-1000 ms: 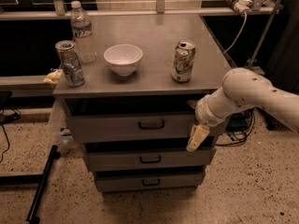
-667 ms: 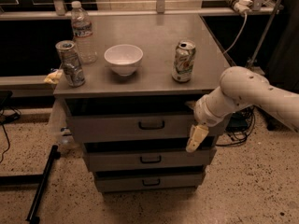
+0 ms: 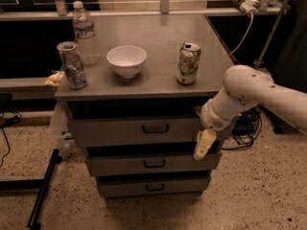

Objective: Open top drawer

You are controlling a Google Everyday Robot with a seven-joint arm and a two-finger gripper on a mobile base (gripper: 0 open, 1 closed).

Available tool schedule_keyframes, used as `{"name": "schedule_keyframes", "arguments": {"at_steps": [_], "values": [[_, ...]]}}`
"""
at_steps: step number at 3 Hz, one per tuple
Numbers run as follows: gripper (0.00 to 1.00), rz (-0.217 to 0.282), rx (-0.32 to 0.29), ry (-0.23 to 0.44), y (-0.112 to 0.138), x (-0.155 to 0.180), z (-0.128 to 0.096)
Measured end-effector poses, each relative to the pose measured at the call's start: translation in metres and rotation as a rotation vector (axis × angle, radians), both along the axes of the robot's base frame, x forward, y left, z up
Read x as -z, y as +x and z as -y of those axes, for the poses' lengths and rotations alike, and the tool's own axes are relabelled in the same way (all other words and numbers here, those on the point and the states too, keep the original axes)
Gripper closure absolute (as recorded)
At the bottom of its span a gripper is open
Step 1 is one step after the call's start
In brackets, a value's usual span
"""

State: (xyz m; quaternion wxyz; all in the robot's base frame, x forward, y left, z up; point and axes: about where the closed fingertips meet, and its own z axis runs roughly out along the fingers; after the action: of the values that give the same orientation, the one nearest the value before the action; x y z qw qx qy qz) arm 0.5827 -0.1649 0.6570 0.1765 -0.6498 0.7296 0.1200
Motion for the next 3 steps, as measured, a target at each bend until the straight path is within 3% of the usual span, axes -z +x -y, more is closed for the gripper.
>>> {"name": "schedule_keyframes", "arguments": {"at_steps": [3], "values": [[0.00,-0.138,-0.050,-0.023,-0.062,-0.036,-0.002]]}}
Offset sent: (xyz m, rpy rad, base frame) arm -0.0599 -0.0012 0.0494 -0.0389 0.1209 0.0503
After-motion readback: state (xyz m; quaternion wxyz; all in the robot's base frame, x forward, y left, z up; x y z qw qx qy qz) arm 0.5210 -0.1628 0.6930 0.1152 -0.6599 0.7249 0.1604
